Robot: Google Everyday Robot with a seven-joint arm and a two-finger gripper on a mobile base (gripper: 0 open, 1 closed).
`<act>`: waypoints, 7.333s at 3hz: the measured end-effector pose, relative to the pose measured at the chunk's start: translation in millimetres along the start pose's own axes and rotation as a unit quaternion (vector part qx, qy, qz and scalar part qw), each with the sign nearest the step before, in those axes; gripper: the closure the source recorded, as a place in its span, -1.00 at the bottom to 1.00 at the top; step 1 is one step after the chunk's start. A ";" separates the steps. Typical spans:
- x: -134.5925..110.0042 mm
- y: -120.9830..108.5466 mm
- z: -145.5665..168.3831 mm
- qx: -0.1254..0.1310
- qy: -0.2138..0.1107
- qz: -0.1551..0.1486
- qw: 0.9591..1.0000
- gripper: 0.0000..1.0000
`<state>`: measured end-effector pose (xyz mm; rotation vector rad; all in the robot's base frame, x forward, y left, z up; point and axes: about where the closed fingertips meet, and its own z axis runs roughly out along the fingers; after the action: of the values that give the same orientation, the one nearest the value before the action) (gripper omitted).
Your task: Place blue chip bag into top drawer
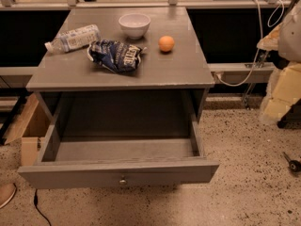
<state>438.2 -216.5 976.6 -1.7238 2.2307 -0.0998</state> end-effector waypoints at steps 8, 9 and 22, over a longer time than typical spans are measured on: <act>-247.3 -140.6 110.6 0.017 -0.198 0.102 0.975 -1.00; -290.9 -150.9 148.2 0.039 -0.162 0.095 0.981 -1.00; -245.4 32.7 179.5 -0.020 -0.207 0.175 0.962 1.00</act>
Offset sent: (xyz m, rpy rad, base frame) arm 0.0697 0.0446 -0.0089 0.2308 -0.0833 -0.0358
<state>514.4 50.9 849.4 -1.1995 2.1790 0.3571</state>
